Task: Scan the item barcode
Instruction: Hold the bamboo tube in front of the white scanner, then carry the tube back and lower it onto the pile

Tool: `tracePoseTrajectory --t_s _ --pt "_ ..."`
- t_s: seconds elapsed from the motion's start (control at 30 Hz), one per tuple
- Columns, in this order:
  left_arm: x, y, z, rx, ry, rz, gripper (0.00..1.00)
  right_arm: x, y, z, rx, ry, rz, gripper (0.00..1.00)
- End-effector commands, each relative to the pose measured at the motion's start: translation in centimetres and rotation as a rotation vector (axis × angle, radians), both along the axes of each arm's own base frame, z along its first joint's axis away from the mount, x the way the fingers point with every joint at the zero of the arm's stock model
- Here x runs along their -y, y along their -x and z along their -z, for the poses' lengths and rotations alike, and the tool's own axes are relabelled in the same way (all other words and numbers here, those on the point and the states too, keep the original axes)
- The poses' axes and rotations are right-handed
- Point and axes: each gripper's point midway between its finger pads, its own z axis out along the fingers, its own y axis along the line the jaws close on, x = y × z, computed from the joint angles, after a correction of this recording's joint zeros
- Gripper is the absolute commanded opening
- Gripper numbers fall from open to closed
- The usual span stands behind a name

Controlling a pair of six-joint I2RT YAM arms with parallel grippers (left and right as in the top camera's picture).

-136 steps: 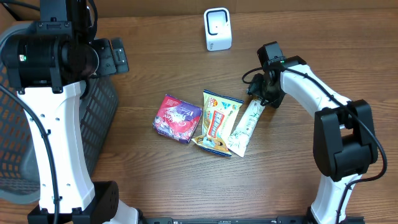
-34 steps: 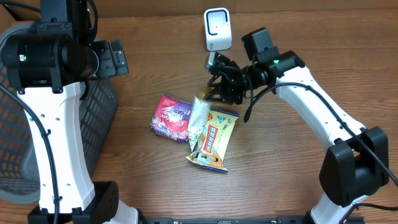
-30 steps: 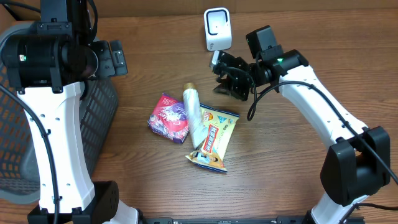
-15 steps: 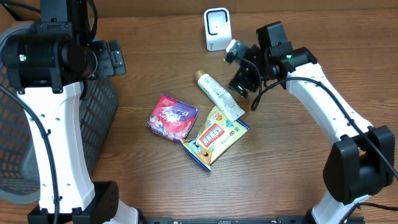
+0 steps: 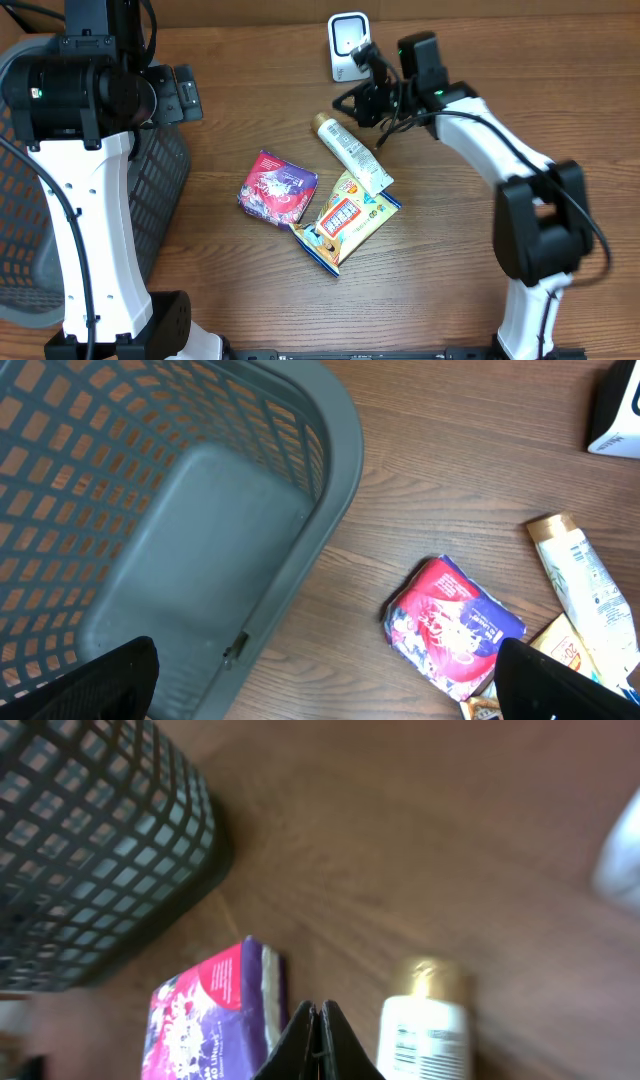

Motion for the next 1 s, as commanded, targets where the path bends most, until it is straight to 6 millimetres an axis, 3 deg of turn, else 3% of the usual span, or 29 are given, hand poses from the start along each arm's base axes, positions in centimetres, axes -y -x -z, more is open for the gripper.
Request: tracePoseTrajectory --t_s 0.0,0.4,0.6,0.8,0.97 --pt "-0.4 0.1 0.0 -0.007 -0.02 0.001 0.99 -1.9 1.6 1.3 -0.164 -0.146 -0.094 0.04" --pt "-0.4 0.1 0.0 -0.007 -0.02 0.001 1.0 -1.6 1.1 7.8 -0.258 -0.1 -0.055 0.04" --pt "-0.4 0.1 0.0 -0.007 -0.02 0.001 1.0 -0.8 1.3 12.5 -0.328 0.02 0.025 0.04" --pt "-0.4 0.1 0.0 -0.007 -0.02 0.001 1.0 -0.3 1.8 13.8 -0.367 0.066 0.043 0.04" --pt "-0.4 0.1 0.0 -0.007 -0.02 0.001 1.0 -0.8 3.7 13.9 -0.385 0.082 -0.025 0.04"
